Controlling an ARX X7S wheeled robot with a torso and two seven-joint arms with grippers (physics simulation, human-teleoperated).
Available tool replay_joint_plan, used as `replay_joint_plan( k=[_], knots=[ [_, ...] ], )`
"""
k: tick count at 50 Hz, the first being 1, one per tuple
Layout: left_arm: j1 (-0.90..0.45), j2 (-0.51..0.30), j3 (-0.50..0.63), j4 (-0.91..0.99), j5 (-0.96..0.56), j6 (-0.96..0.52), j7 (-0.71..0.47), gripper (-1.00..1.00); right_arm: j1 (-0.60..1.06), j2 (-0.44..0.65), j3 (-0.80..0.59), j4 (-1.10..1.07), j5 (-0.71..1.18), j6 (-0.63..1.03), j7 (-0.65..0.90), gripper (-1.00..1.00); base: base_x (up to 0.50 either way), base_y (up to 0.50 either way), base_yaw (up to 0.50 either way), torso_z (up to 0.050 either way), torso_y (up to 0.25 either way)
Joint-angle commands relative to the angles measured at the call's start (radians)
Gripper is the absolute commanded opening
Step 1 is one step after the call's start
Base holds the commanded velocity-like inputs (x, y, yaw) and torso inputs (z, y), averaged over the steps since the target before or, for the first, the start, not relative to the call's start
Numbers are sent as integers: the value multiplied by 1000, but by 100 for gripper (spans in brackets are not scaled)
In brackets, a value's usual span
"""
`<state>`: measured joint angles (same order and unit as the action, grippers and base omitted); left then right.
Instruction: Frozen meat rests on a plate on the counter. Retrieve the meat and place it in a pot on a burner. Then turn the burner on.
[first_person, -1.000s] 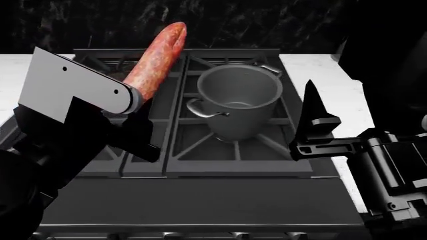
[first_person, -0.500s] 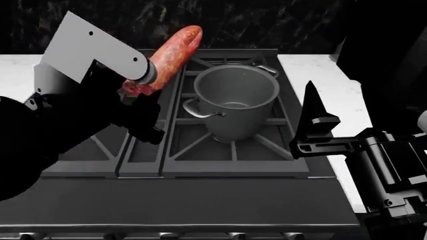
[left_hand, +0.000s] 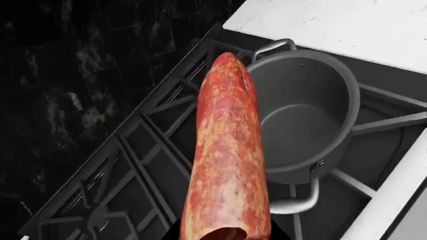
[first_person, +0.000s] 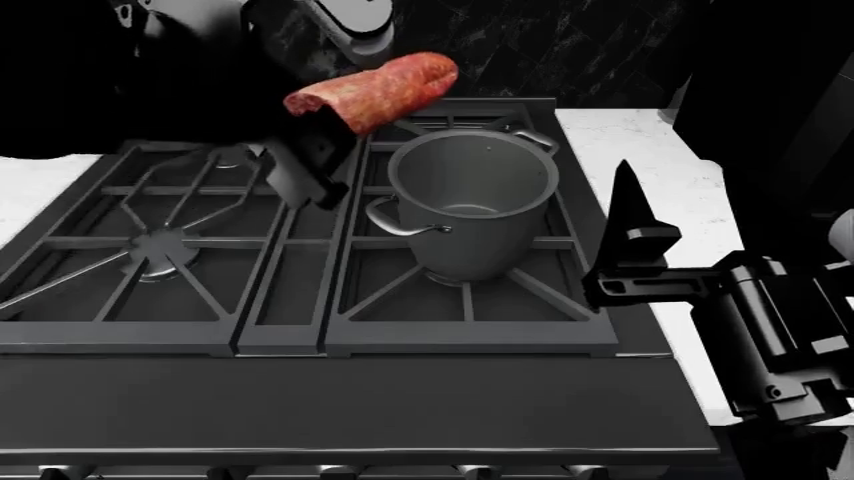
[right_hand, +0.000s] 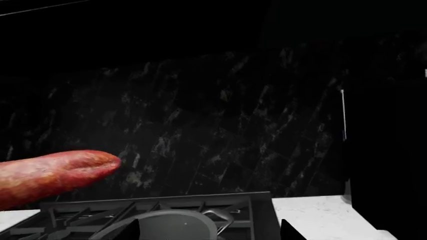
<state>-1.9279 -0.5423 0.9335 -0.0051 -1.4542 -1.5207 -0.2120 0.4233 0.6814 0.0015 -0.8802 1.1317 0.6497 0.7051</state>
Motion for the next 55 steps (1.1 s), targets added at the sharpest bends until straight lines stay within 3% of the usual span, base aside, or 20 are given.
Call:
replay_joint_plan(
  k=[1, 13, 24, 41, 55],
  knots=[
    [-164, 88, 224, -141, 173, 16, 278, -100, -14, -1, 1, 14, -13, -11, -9, 100, 0, 0, 0, 0, 0],
    [-218, 188, 410, -300, 291, 63, 484, -100, -25, 3, 14, 14, -6, -26, -13, 100, 0, 0, 0, 0, 1],
    [-221, 317, 583, -480, 440, 213, 708, -100, -58, -1, 25, 30, -29, -54, -38, 100, 0, 0, 0, 0, 0],
    [-149, 475, 677, -768, 572, 438, 905, -100, -73, -12, 23, 64, -67, -78, -62, 100, 0, 0, 0, 0, 0],
    [-111, 540, 745, -876, 646, 494, 1011, -100, -61, -14, 8, 79, -76, -71, -58, 100, 0, 0, 0, 0, 0]
  ],
)
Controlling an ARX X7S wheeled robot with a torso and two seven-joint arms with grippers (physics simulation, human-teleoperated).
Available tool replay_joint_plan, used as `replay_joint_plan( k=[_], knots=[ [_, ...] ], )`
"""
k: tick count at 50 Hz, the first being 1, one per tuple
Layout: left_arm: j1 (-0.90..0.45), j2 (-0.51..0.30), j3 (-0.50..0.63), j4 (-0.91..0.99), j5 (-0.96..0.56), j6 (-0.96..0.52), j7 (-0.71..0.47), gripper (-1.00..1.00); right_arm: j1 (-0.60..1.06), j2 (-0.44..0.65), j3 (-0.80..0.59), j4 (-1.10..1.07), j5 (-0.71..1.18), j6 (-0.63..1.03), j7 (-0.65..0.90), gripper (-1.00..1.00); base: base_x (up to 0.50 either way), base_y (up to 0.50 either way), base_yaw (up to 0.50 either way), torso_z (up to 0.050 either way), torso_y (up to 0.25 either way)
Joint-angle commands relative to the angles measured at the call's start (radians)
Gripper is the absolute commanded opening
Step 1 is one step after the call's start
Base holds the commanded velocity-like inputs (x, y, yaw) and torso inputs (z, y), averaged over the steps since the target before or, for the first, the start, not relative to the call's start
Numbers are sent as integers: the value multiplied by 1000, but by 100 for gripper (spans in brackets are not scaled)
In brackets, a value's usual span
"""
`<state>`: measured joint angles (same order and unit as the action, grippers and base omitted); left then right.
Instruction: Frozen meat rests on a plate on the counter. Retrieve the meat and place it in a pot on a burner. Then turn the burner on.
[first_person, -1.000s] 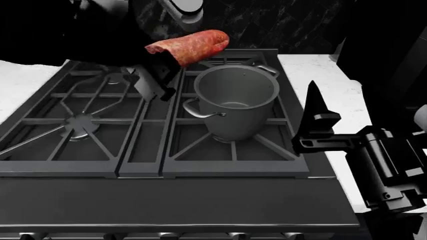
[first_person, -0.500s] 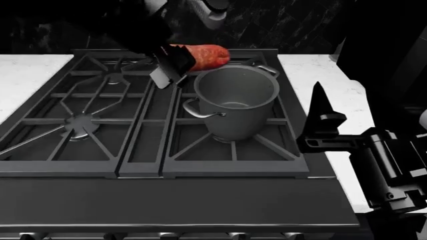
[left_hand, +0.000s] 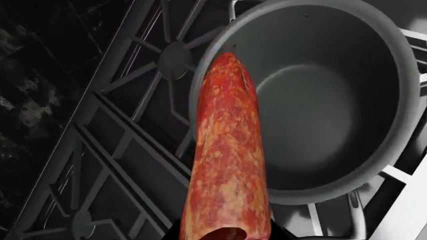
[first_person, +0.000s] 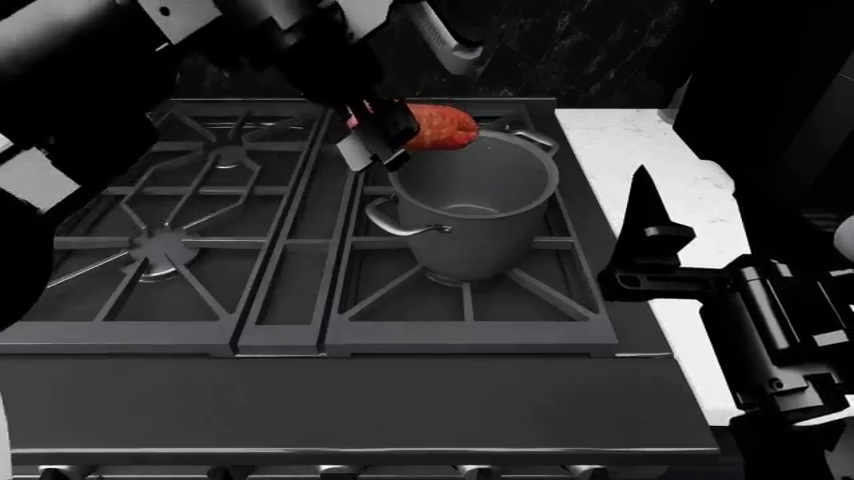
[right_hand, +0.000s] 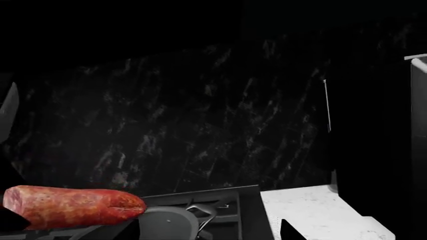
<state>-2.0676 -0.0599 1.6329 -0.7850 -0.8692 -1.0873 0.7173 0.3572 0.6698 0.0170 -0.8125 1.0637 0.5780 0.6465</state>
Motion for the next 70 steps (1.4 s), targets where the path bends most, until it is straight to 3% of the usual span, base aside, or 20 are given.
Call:
replay_joint_plan(
  k=[1, 17, 35, 51, 63, 64, 70],
  knots=[
    [33, 58, 42, -94, 66, 62, 87, -100, 5, -3, -8, 13, -8, 0, 0, 100, 0, 0, 0, 0, 0],
    [47, 20, -53, -2, 60, 81, 103, -100, 14, -5, -22, 21, -16, 5, 6, 100, 0, 0, 0, 0, 1],
    [85, 59, -42, -106, 103, 134, 137, -100, 12, -6, -26, 34, -20, 0, 4, 100, 0, 0, 0, 0, 0],
    [112, 60, -100, -76, 253, 85, 201, -100, 12, 1, -16, 37, -13, -6, 7, 100, 0, 0, 0, 0, 0],
    [123, 60, -119, -109, 225, 179, 159, -100, 15, -6, -30, 53, -28, -11, -4, 100, 0, 0, 0, 0, 0],
    [122, 60, -118, -112, 219, 186, 152, 100, 17, -5, -32, 53, -29, -10, -5, 100, 0, 0, 0, 0, 0],
    [112, 60, -115, -125, 200, 208, 124, 100, 20, -2, -33, 48, -23, -8, -2, 100, 0, 0, 0, 0, 0]
  ],
)
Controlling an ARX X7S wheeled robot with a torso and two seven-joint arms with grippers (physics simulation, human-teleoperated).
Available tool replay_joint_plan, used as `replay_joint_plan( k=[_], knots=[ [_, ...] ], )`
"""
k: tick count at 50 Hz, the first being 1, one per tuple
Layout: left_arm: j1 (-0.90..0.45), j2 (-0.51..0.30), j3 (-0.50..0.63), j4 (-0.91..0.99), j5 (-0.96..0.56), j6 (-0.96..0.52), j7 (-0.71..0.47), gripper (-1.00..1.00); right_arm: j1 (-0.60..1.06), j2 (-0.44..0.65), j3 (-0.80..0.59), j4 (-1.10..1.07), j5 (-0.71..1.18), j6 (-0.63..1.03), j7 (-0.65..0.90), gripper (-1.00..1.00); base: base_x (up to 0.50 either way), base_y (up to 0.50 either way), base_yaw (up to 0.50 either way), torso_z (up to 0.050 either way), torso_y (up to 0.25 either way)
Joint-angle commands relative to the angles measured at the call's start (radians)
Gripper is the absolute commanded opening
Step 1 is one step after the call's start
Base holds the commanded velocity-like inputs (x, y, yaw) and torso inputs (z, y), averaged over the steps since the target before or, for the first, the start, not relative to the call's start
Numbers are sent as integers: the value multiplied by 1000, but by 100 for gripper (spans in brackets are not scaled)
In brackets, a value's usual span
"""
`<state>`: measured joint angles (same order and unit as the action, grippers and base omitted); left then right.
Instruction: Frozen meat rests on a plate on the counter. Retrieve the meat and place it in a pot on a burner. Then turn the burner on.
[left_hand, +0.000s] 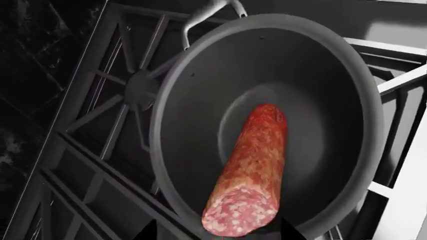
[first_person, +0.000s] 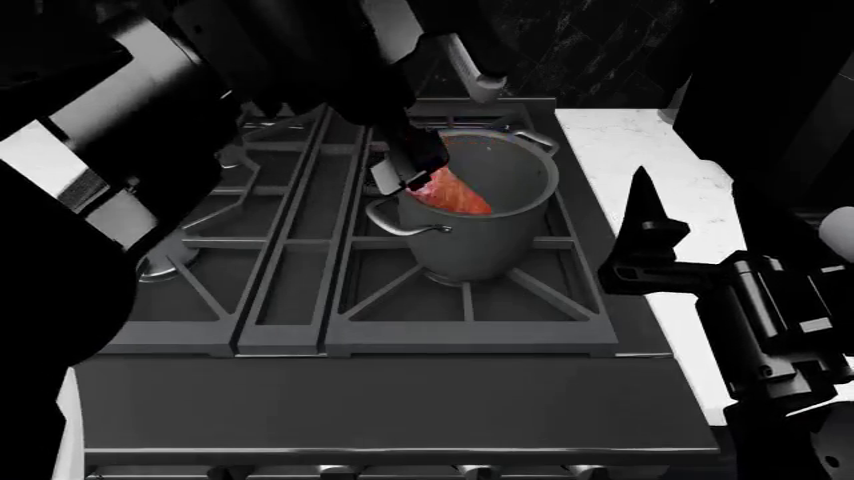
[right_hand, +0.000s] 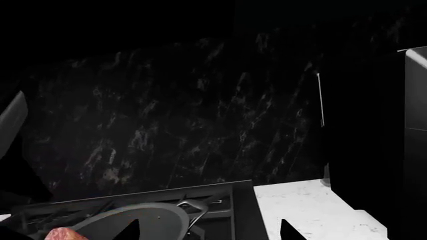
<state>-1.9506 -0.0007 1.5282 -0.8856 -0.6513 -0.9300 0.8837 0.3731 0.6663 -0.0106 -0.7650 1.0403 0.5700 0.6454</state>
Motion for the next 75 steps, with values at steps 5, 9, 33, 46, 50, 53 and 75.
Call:
replay_joint_plan(
  k=[5, 9, 33, 46, 50, 53, 75],
  knots=[
    [-18, 1, -8, -29, -26, 62, -57, 100, 5, 4, -4, -3, 7, 3, 5, 100, 0, 0, 0, 0, 0],
    [-27, 1, -9, -32, -31, 70, -66, 100, 5, 6, -1, -6, 11, 3, 8, 100, 0, 0, 0, 0, 0],
    [79, -421, -336, 617, -400, -169, -711, 100, -8, 25, 26, -60, 35, 0, 52, 100, 0, 0, 0, 0, 0],
    [306, -728, -723, 1262, -820, -62, -1324, 100, -27, 25, 41, -80, 29, -21, 54, 100, 0, 0, 0, 0, 0],
    [377, -785, -787, 1393, -888, 12, -1490, 100, -28, 30, 43, -92, 30, -22, 56, 100, 0, 0, 0, 0, 0],
    [453, -819, -817, 1483, -875, 78, -1579, 100, -21, 33, 39, -101, 30, -18, 58, 100, 0, 0, 0, 0, 0],
    [793, -1183, -535, 1933, -379, 800, -1962, 100, -96, 48, 79, -212, 20, -52, 92, 100, 0, 0, 0, 0, 0]
  ],
)
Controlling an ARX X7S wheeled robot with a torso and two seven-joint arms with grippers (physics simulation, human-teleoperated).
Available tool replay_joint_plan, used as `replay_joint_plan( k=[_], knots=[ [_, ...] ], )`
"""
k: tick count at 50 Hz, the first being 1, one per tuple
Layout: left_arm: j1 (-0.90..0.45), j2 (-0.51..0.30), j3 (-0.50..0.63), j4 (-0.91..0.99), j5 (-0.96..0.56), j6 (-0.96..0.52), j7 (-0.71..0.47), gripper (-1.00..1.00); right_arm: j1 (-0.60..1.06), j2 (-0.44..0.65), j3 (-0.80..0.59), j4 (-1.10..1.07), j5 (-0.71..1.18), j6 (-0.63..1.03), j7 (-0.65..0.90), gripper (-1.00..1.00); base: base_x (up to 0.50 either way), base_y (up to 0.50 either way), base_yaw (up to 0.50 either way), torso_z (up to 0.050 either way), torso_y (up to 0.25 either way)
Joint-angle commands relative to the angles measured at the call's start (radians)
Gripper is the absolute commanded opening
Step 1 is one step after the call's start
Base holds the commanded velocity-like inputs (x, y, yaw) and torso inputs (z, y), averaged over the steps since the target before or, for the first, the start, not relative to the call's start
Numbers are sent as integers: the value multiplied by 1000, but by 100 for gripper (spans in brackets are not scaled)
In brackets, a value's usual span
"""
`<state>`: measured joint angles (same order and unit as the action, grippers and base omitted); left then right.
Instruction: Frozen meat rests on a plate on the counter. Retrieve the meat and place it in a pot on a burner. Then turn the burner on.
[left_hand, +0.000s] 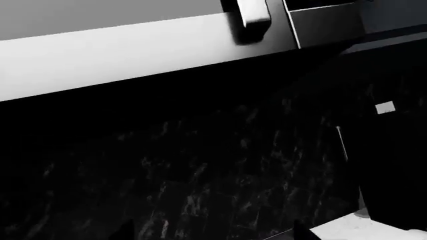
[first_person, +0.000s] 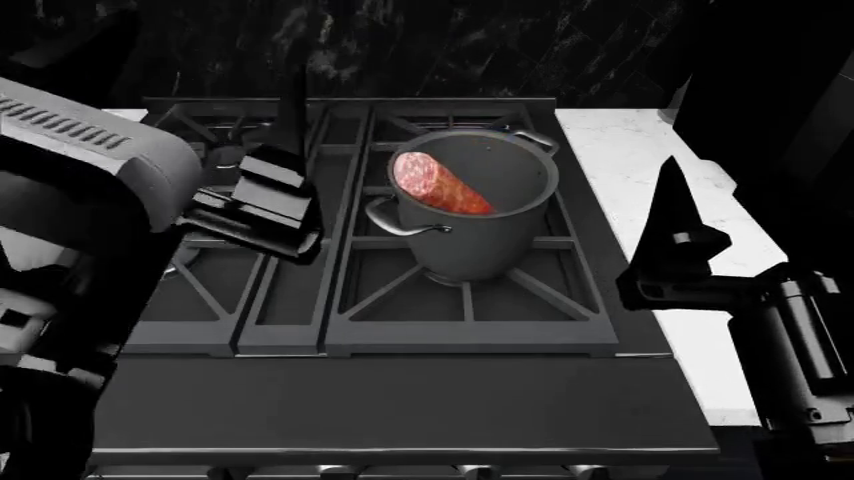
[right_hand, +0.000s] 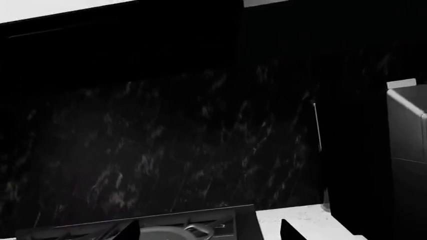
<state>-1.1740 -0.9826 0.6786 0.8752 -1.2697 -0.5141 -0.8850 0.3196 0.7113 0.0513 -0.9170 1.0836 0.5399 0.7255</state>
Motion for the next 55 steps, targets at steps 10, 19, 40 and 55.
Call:
replay_joint_plan(
  k=[10, 19, 40, 55],
  knots=[
    [-545, -250, 1263, 172, 537, 711, -445, 100, -121, -19, 47, -85, -47, -80, 1, 100, 0, 0, 0, 0, 0],
    [-942, -135, 1826, 170, 689, 894, -679, 100, -123, -6, 34, -107, -52, -80, 17, 100, 0, 0, 0, 0, 0],
    [-908, -151, 1790, 162, 681, 901, -658, 100, -122, 37, -1, -119, -22, -126, 61, 100, -126, 0, 0, 0, 0],
    [-857, -167, 1757, 156, 692, 893, -656, 100, -130, 48, -31, -105, -45, -153, 60, 100, -175, 0, 0, 0, 0]
  ],
)
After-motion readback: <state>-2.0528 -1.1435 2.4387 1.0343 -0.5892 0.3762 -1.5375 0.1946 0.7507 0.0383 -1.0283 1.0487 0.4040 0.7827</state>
